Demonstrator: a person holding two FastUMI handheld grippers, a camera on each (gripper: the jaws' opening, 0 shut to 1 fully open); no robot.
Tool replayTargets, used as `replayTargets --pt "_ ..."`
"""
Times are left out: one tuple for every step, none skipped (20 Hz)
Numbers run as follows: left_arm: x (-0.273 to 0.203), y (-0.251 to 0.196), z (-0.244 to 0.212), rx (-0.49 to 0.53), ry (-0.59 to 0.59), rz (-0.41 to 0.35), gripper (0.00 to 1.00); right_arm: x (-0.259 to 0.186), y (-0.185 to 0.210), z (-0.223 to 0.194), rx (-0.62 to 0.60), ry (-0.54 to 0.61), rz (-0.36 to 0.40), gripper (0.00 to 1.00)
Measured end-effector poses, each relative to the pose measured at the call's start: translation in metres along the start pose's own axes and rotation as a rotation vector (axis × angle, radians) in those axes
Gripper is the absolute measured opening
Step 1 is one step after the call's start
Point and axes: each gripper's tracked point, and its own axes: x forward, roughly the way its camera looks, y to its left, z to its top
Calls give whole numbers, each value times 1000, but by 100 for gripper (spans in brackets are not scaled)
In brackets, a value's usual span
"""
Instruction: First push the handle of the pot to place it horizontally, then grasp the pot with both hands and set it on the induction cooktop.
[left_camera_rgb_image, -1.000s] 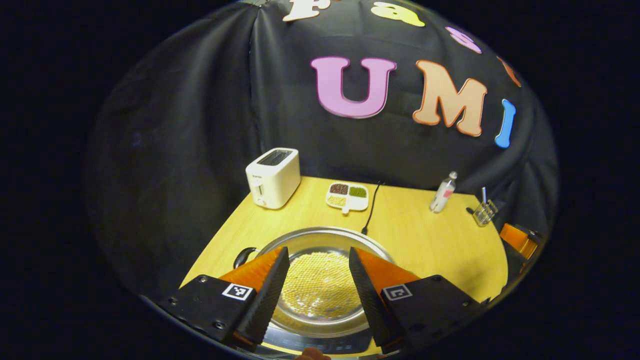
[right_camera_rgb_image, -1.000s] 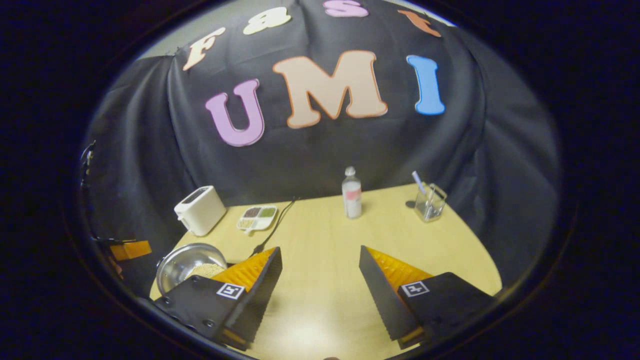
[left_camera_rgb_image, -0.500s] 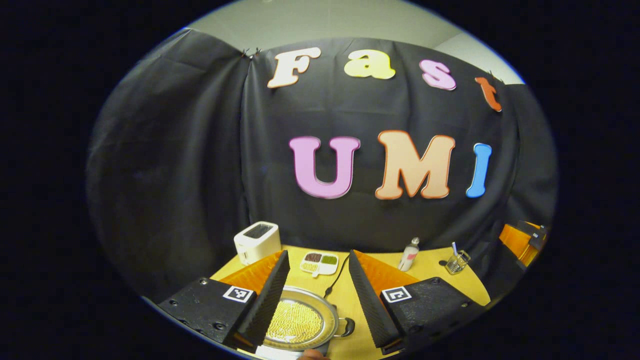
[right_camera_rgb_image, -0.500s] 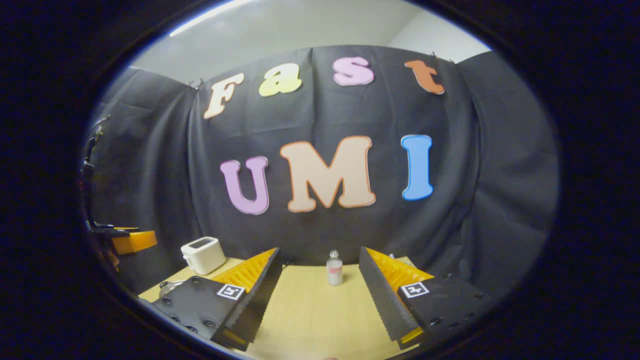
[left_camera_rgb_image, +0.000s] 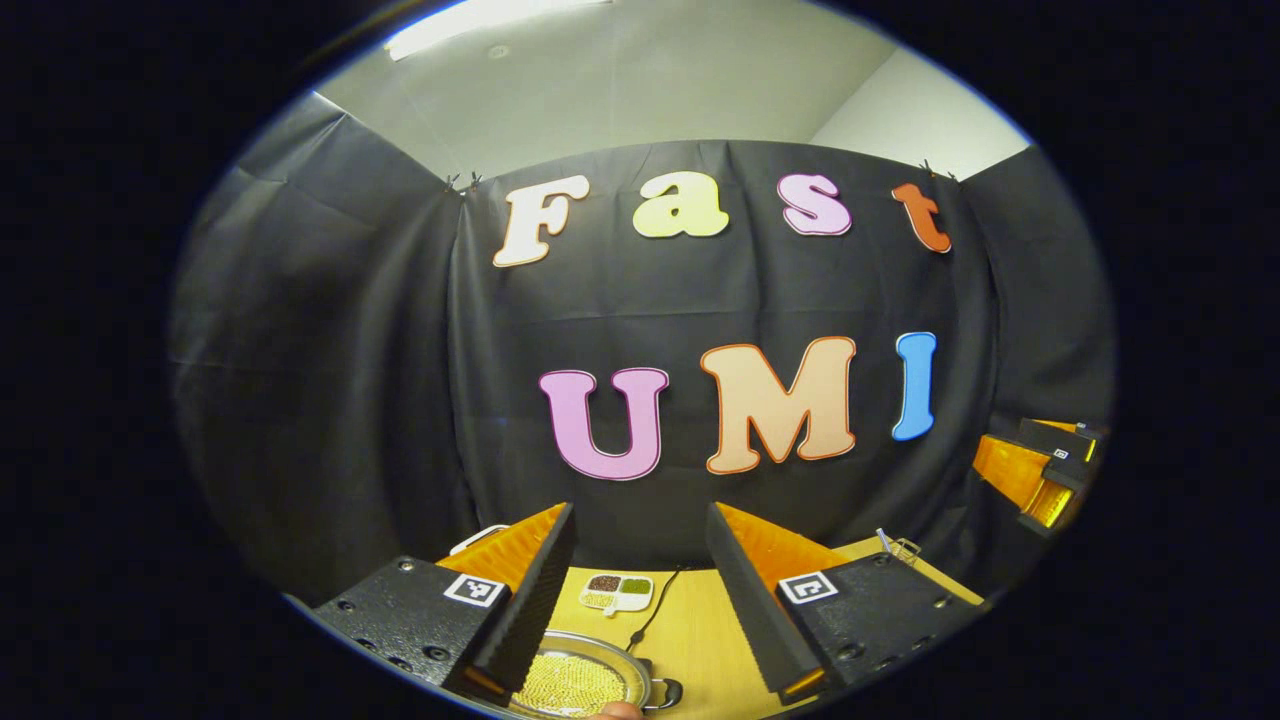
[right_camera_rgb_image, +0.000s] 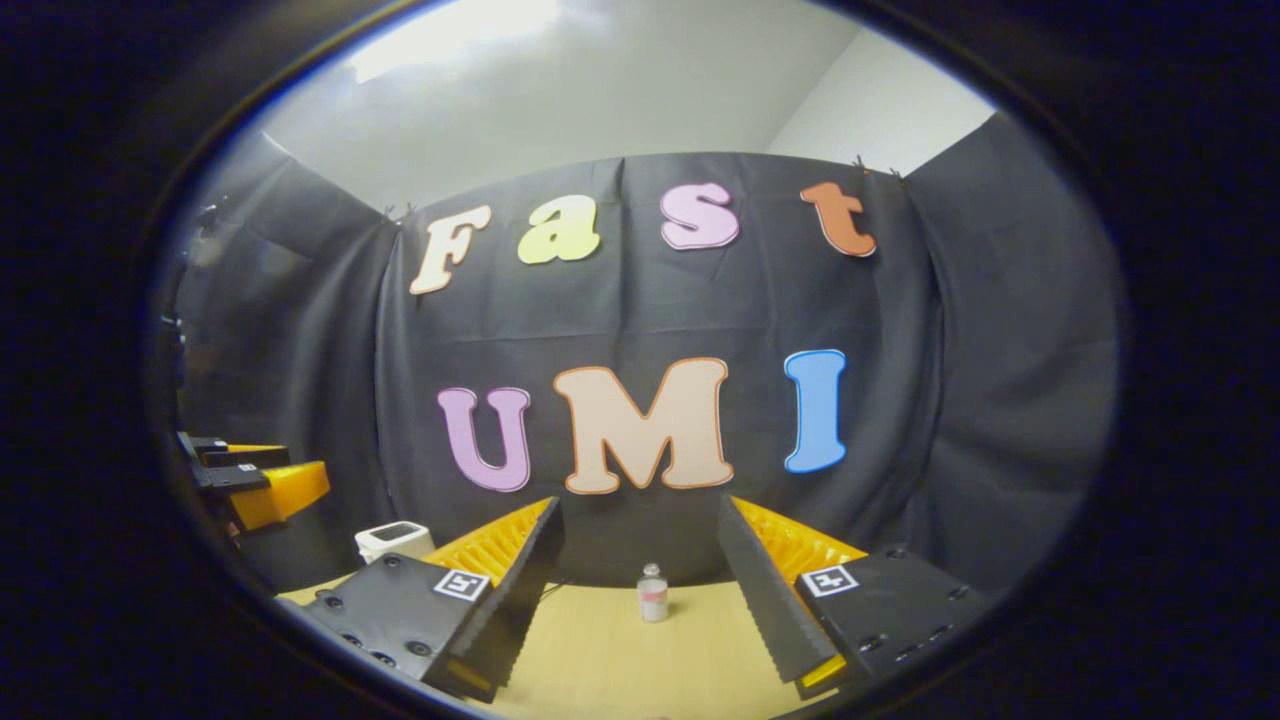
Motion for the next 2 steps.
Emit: replayTargets --pt "-1 -2 -1 1 4 -4 86 0 0 0 -2 1 0 93" --pt "0 -3 0 3 0 -6 87 1 1 1 -1 0 1 93"
